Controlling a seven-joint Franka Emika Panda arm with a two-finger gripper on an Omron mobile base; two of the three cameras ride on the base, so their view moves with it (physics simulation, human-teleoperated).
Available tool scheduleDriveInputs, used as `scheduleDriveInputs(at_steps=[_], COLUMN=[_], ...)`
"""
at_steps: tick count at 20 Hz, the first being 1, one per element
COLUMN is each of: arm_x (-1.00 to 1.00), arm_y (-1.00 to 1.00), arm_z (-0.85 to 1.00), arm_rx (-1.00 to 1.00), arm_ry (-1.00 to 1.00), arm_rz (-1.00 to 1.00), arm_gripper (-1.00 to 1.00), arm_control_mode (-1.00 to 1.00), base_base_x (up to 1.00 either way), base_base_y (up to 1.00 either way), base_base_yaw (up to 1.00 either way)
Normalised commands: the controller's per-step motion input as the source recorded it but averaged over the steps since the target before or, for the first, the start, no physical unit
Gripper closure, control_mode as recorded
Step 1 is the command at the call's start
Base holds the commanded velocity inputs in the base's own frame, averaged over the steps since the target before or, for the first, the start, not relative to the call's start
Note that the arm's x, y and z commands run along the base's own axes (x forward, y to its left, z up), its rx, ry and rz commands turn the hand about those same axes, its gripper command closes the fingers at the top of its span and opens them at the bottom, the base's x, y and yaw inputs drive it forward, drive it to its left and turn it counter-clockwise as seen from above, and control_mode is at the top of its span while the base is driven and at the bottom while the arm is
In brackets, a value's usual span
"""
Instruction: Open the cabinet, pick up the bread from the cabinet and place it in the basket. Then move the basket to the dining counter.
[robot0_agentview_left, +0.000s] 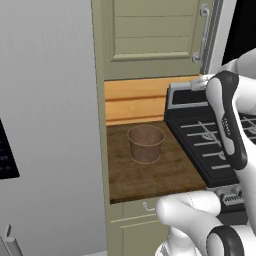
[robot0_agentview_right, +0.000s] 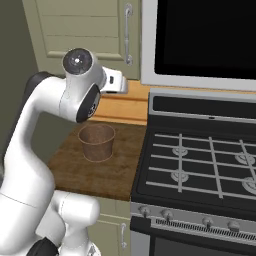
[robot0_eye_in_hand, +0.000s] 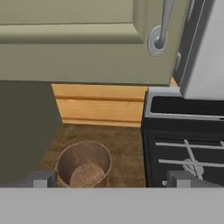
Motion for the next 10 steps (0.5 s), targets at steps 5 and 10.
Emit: scheduleDriveInputs(at_steps=[5,10], arm_x=[0.23,0.16], arm_y=[-0.11,0.00], arm_z=[0.66,0.61], arm_rx=[0.00,0.02], arm_ry=[-0.03,0.00], arm_rz=[0.00,-0.03], arm_gripper=[-1.00,-1.00], arm_control_mode=[-1.00,-1.00], base_base_x=[0.00,0.00], base_base_y=[0.00,0.00], base_base_yaw=[0.00,0.00])
